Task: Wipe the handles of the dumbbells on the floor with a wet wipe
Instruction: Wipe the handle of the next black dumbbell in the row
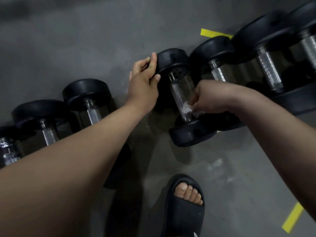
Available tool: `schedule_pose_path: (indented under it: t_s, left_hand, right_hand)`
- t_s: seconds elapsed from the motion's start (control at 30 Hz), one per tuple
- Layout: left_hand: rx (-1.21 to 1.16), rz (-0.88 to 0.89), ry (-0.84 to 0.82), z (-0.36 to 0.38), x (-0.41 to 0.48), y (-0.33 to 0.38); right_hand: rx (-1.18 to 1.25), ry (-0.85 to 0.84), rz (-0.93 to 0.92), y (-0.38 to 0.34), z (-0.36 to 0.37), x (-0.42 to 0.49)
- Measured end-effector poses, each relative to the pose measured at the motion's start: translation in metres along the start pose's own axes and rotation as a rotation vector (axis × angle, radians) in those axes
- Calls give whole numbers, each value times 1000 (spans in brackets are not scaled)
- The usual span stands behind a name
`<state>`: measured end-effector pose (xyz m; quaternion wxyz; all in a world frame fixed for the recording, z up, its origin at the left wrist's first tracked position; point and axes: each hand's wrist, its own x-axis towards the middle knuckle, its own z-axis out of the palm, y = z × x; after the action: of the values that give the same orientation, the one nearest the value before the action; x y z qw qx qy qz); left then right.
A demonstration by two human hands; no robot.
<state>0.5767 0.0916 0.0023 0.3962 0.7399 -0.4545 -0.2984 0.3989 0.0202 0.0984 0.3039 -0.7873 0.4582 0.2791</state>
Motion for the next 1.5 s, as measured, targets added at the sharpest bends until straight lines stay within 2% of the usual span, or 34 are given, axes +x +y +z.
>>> schedule_pose_path:
  t_s: [0.07,0.17,0.23,0.43,0.57,0.67,0.77,0.83,0.93,1.03,1.2,1.37,1.5]
  left_hand:
    - [23,-22,-39,-6,1,6]
    - [65,-77,-115,-23,-3,18]
    - [91,-87,-111,-33,-16,25]
    - [185,-148,-87,-53,-72,18]
    - [215,-108,-114,-56,-108,23]
    - [129,-86,-200,-42,-130,33]
    - [6,-182,-281,-26,-142,36]
    - [-19,-208,-277,-19,-144,35]
    - [-42,-217,-262,-18,-145,35]
    - [-35,-216,-279,-19,-146,35]
    - [8,-237,-297,-21,-145,41]
    - [59,-210,-377,-38,-153,47]
    - [158,-176,-241,-76,-165,41]
  right_hand:
    - [199,75,-23,-3,-1,0]
    - [433,283,-76,-5,5,6]
    - [524,307,-106,-6,16,10]
    - [325,514,-68,0,38,18]
    - [281,500,-94,-6,42,7]
    - [193,519,-121,-9,42,9]
    - [158,600,-134,-17,34,22]
    - [116,629,-152,-19,32,28]
    - [18,558,-237,-11,35,16]
    - [40,448,-262,-3,36,0]
    - [4,544,-252,-11,33,11]
    - [-25,266,-205,-5,33,-12]
    - [70,385,-215,-23,34,-20]
